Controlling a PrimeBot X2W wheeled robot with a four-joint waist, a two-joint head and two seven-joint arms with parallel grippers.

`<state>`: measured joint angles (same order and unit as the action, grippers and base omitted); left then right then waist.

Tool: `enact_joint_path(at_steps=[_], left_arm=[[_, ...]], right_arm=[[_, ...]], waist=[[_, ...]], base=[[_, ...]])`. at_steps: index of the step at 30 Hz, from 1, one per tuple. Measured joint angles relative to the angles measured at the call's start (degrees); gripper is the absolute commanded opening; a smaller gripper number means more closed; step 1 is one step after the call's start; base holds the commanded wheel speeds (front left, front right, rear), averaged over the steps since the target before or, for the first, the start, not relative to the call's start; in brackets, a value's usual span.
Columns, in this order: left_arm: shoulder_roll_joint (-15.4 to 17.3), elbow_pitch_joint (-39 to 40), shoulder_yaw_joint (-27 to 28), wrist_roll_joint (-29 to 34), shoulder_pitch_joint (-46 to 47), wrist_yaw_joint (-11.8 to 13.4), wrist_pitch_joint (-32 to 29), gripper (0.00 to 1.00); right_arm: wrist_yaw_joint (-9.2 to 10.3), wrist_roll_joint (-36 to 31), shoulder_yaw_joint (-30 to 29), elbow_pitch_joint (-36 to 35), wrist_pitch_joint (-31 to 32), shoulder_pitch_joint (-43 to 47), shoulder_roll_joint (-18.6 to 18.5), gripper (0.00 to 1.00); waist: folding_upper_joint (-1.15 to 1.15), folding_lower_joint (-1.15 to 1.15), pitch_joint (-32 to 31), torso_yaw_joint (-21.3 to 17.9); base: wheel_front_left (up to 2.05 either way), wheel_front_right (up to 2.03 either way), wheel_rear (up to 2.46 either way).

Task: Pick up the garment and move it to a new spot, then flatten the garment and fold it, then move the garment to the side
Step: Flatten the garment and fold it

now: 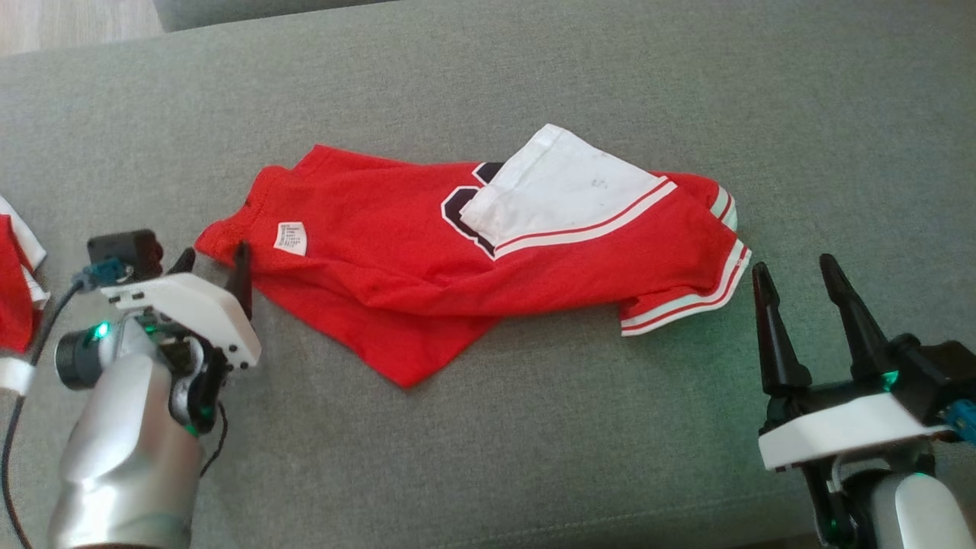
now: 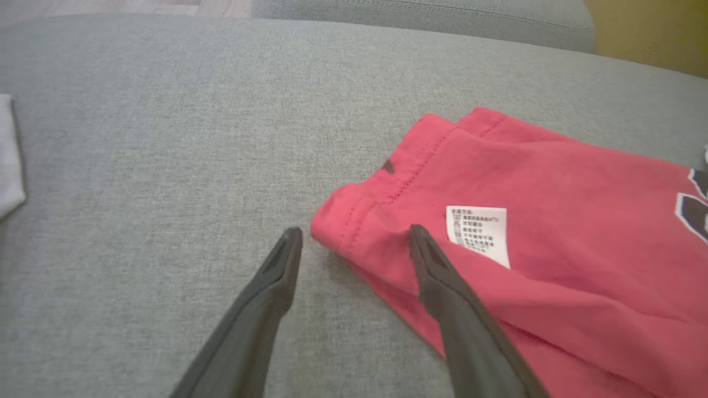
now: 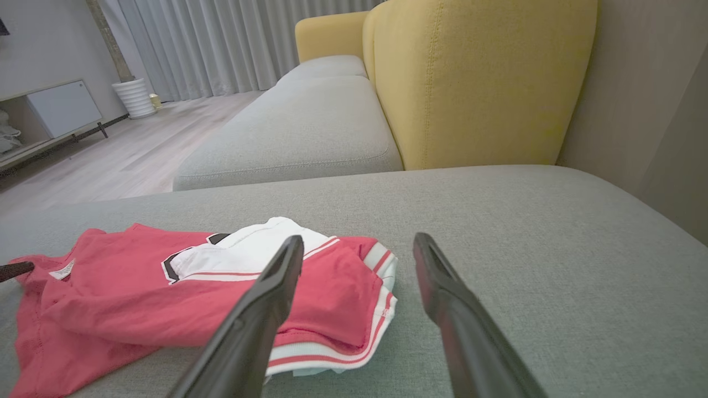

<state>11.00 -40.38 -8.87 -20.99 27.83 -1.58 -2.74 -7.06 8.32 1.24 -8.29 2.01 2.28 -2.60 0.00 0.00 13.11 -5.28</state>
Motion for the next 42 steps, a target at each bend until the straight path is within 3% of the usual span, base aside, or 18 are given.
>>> enact_joint_path(at_steps=[1, 2, 3, 4, 5, 13, 20, 24, 32, 42], left_arm=[[0.1, -0.6, 0.0, -0.2, 0.4, 0.0, 0.0, 1.00], [0.1, -1.1, 0.0, -0.3, 0.8, 0.0, 0.0, 0.82], [0.1, -1.5, 0.0, -0.4, 1.1, 0.0, 0.1, 0.49], [0.1, -2.1, -0.1, -0.4, 1.4, -0.1, 0.4, 0.38], [0.1, -2.6, -0.1, -0.4, 1.7, -0.4, 0.4, 0.00], [0.2, -2.4, -0.6, -0.3, 2.4, -0.4, 3.4, 0.00], [0.9, 4.9, -1.6, 1.3, 1.3, 1.4, 8.1, 0.00], [0.8, 9.0, -2.2, 1.3, -0.8, 2.1, 7.7, 0.00], [-0.7, 13.2, -5.3, 1.9, -1.7, 2.4, 5.8, 0.00], [-2.3, 13.5, -7.6, 2.8, 2.2, 2.4, 6.0, 0.00]], right_arm=[[0.00, 0.2, 0.0, 0.0, 0.0, 0.0, 0.0, 1.00], [0.00, 0.3, 0.0, 0.0, 0.0, 0.0, 0.0, 1.00], [0.00, 0.3, 0.0, 0.0, -0.1, 0.0, 0.0, 1.00], [0.00, 0.3, 0.0, 0.0, -0.1, 0.0, 0.0, 1.00], [0.00, 0.3, 0.0, 0.0, -0.1, 0.0, 0.0, 1.00], [0.00, 1.1, 0.0, 0.8, -0.8, -0.4, 0.0, 1.00], [0.00, 1.4, -1.4, 2.4, -1.0, -1.6, 0.0, 1.00], [0.00, 3.6, -0.9, 6.5, -0.5, -7.8, -2.0, 1.00], [0.00, 9.7, 8.1, 24.7, 2.0, -27.5, -8.8, 1.00], [0.00, 16.0, 24.0, 49.9, 7.5, -47.1, -10.8, 1.00]], waist=[[0.00, 0.00, 0.1, 0.0], [0.00, 0.00, 0.2, 0.0], [0.00, 0.00, 0.3, 0.0], [0.00, 0.00, 0.4, -0.1], [0.00, 0.00, 0.5, -0.1], [0.00, 0.00, 0.5, -0.2], [0.00, 0.00, -0.1, 0.4], [0.00, 0.00, 0.0, 1.6], [0.00, 0.00, 1.6, 4.4], [0.00, 0.00, 5.1, 7.6]], base=[[0.00, 0.00, 0.00], [0.00, 0.00, 0.00], [0.00, 0.00, 0.00], [0.00, 0.00, 0.00], [0.00, 0.00, 0.00], [0.00, 0.00, 0.00], [0.00, 0.00, 0.00], [0.00, 0.00, 0.00], [0.00, 0.00, 0.00], [0.00, 0.00, 0.00]])
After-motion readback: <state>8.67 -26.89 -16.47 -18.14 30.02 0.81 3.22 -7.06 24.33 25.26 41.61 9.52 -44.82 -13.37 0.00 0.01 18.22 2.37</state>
